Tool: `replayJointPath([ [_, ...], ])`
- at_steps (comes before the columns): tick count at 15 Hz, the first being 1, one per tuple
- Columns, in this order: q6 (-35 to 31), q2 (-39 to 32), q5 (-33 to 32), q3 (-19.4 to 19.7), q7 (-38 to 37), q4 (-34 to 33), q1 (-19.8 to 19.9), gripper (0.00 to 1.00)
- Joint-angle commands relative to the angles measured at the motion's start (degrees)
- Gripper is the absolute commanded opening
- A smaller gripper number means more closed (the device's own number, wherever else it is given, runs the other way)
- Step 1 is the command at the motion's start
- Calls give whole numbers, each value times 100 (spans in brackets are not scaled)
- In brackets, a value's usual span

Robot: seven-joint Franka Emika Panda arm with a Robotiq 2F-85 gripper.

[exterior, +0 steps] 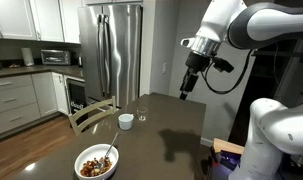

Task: Get one spoon of the objects from the bowl and put it in the light gray cup

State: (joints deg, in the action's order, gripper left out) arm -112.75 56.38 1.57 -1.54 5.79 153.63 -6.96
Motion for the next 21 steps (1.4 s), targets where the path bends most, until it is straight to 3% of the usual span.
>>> replayJointPath([
  [1,18,-6,6,-7,4,-18,8,100],
  [8,18,-6,6,-7,4,-18,8,100],
  [11,-300,-316,142,123,103,9,-56,100],
  [17,-1706,-1887,928,690,678,-309,-493,100],
  [21,-2231,-3255,1799,1182,1593,-888,-1037,100],
])
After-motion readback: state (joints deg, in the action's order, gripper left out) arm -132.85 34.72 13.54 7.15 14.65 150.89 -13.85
